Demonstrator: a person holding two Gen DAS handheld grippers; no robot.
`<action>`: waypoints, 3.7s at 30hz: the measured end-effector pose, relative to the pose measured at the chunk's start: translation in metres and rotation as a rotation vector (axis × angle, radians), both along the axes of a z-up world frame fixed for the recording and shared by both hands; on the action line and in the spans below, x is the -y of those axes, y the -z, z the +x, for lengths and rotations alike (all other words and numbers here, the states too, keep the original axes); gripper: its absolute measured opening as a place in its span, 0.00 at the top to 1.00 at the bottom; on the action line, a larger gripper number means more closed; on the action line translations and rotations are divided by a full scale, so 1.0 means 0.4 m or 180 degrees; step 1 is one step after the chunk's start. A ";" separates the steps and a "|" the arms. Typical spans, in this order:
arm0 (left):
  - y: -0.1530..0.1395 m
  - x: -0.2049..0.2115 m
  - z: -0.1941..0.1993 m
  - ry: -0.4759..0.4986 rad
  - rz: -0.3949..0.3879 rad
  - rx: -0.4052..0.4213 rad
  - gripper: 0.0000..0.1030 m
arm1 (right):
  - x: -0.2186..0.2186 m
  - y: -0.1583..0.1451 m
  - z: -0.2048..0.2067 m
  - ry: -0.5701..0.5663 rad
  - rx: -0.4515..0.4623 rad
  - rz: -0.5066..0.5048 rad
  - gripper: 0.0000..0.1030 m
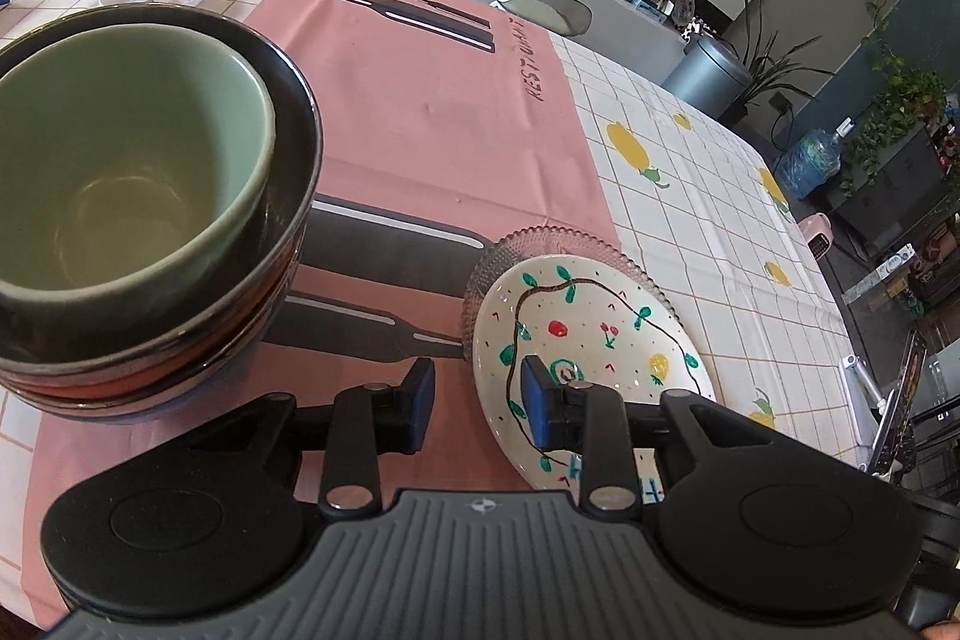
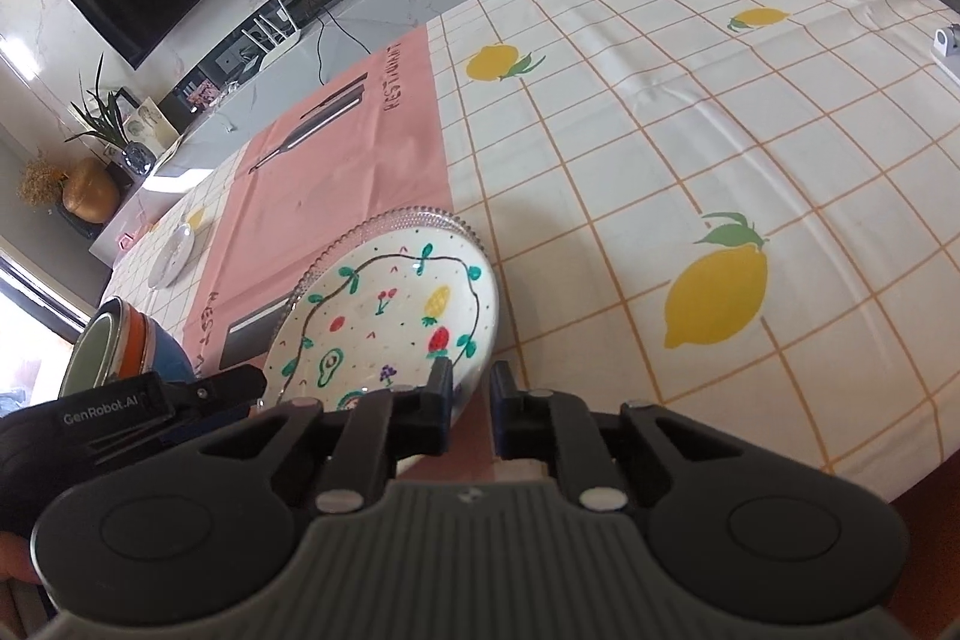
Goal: Organize plates and bowls
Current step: 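Lower the painted plate onto the glass plate with both grippers, then open both grippers and withdraw from the painted plate, then move both grippers to the small white sticker bowl rim and close them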
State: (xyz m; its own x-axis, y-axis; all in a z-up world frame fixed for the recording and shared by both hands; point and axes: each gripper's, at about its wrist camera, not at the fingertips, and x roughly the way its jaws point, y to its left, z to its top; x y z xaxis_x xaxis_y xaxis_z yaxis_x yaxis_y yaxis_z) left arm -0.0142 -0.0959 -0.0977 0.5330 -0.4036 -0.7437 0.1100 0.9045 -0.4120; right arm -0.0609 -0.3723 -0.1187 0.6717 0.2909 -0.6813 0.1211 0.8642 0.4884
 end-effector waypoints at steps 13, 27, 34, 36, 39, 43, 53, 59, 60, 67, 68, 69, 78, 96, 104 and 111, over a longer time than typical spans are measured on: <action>0.005 0.023 0.002 0.0027 0.0115 0.0003 0.95 | -0.018 -0.002 0.051 0.0027 0.0017 -0.0241 0.94; -0.004 0.028 0.005 0.0015 0.0170 0.0035 0.93 | -0.037 -0.003 0.065 -0.0048 0.0047 -0.0390 0.89; -0.036 0.039 -0.002 0.0097 0.0188 0.0120 0.89 | -0.044 -0.036 0.049 -0.0042 0.0158 -0.0514 0.72; -0.045 0.045 -0.006 0.0143 0.0210 0.0132 0.89 | -0.052 -0.051 0.047 -0.0068 0.0198 -0.0555 0.69; -0.065 0.050 -0.016 0.0194 0.0254 0.0176 0.89 | -0.065 -0.070 0.043 -0.0145 0.0279 -0.0577 0.61; -0.108 0.049 -0.022 0.0257 0.0304 0.0245 0.88 | -0.085 -0.091 0.040 -0.0238 0.0341 -0.0566 0.52; -0.185 -0.005 0.003 0.0354 0.0446 0.0127 0.79 | -0.172 -0.165 0.077 -0.0520 0.0398 -0.0684 0.49; -0.230 -0.085 0.024 0.0245 0.0383 0.0259 0.72 | -0.242 -0.201 0.121 -0.0783 0.0433 -0.0715 0.46; -0.236 -0.097 0.029 0.0232 0.0370 0.0284 0.70 | -0.255 -0.207 0.131 -0.0832 0.0446 -0.0732 0.46; -0.283 -0.238 0.098 -0.0040 0.0407 0.0477 0.68 | -0.335 -0.245 0.213 -0.1120 0.0515 -0.0701 0.46; -0.284 -0.263 0.109 -0.0093 0.0392 0.0475 0.68 | -0.347 -0.250 0.227 -0.1153 0.0509 -0.0698 0.46; -0.284 -0.283 0.119 -0.0144 0.0381 0.0468 0.68 | -0.361 -0.254 0.244 -0.1190 0.0500 -0.0688 0.46; -0.234 -0.444 0.242 -0.0522 0.0277 0.0348 0.65 | -0.498 -0.254 0.407 -0.1539 0.0287 -0.0616 0.46; -0.026 -0.637 0.480 -0.1176 -0.0468 0.0008 0.66 | -0.716 -0.131 0.746 -0.1591 -0.0443 0.0256 0.75; 0.038 -0.637 0.528 -0.1256 -0.0430 -0.0055 0.68 | -0.751 -0.057 0.829 -0.1438 -0.0623 0.0268 0.78; 0.047 -0.627 0.537 -0.1234 -0.0197 -0.0063 0.82 | -0.752 -0.013 0.864 -0.1288 -0.0834 0.0509 0.77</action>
